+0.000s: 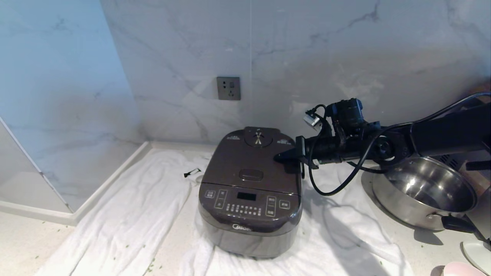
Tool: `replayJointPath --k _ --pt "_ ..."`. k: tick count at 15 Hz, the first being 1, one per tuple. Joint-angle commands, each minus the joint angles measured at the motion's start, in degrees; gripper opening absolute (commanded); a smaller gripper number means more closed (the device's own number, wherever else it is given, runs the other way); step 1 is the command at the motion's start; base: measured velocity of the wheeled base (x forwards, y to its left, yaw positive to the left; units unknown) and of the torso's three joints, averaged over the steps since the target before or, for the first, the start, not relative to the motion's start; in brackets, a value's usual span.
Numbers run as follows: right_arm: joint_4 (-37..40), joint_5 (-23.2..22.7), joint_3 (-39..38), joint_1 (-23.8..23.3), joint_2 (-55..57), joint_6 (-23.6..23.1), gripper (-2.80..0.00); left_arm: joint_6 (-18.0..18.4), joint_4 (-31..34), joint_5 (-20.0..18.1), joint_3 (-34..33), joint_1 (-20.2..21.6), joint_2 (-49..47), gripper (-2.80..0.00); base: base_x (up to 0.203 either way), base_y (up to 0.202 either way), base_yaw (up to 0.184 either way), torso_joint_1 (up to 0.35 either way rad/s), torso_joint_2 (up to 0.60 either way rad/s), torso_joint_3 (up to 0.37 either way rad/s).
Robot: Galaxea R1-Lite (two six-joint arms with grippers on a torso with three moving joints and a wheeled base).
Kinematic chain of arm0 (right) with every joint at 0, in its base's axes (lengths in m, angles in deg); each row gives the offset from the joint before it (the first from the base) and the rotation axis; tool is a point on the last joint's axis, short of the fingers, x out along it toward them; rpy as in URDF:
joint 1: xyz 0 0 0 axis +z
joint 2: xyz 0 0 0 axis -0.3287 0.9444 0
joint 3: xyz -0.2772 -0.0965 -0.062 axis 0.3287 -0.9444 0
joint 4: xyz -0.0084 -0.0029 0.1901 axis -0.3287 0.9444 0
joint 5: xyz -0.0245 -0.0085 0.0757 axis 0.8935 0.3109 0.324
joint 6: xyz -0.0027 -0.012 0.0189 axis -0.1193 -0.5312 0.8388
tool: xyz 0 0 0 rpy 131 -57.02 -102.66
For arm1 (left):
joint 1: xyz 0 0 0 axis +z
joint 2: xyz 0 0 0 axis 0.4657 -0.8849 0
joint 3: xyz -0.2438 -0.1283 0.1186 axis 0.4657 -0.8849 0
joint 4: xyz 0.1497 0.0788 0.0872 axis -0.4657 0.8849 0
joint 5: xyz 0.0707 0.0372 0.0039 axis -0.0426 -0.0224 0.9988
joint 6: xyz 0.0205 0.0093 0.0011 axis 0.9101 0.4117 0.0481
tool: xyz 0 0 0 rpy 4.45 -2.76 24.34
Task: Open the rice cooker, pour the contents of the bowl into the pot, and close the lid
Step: Close the rice cooker, then press the start button
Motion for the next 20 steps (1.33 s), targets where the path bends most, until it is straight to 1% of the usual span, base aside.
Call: replayJointPath --k 1,6,7,8,10,13,14,18,20 --pt "-0.45 -0.34 0.42 0.14 -3.27 0.26 -2.80 -0.04 0.00 0.02 0.00 0.01 -0.08 -2.80 0.000 0.000 0.000 0.000 0.00 0.000" --pt "1.73 0.48 0.16 1.00 -7.43 0.40 -2.80 -0.04 -0.01 0.02 0.00 0.02 -0.08 -2.80 0.000 0.000 0.000 0.000 0.00 0.000" --pt "3.53 1.18 -0.31 1.97 -9.08 0.40 -2.80 -0.04 0.00 0.02 0.00 0.01 -0.08 -2.80 0.000 0.000 0.000 0.000 0.00 0.000" --pt "7.05 2.62 -0.45 3.54 -10.66 0.40 -2.80 -0.04 0.00 0.02 0.00 0.01 -0.08 -2.80 0.000 0.000 0.000 0.000 0.00 0.000" --pt "14.44 8.06 0.36 6.84 -12.87 0.40 -2.80 -0.04 0.00 0.02 0.00 0.01 -0.08 -2.80 0.000 0.000 0.000 0.000 0.00 0.000" --pt "27.02 19.12 3.81 11.80 -13.22 0.40 -2.80 -0.04 -0.06 0.02 0.00 0.08 -0.08 -2.80 0.000 0.000 0.000 0.000 0.00 0.000" --pt "29.26 21.33 4.42 12.91 -13.30 0.40 -2.80 -0.01 -0.04 0.02 0.00 0.01 -0.08 -2.80 0.000 0.000 0.000 0.000 0.00 0.000" --pt "32.17 21.72 3.94 13.98 -13.69 0.40 -2.80 -0.04 -0.05 0.02 0.00 0.08 -0.08 -2.80 0.000 0.000 0.000 0.000 0.00 0.000" --pt "32.52 21.80 3.03 15.89 -13.68 0.55 -2.80 -0.04 -0.08 0.02 0.00 0.01 -0.08 -2.80 0.000 0.000 0.000 0.000 0.00 0.000"
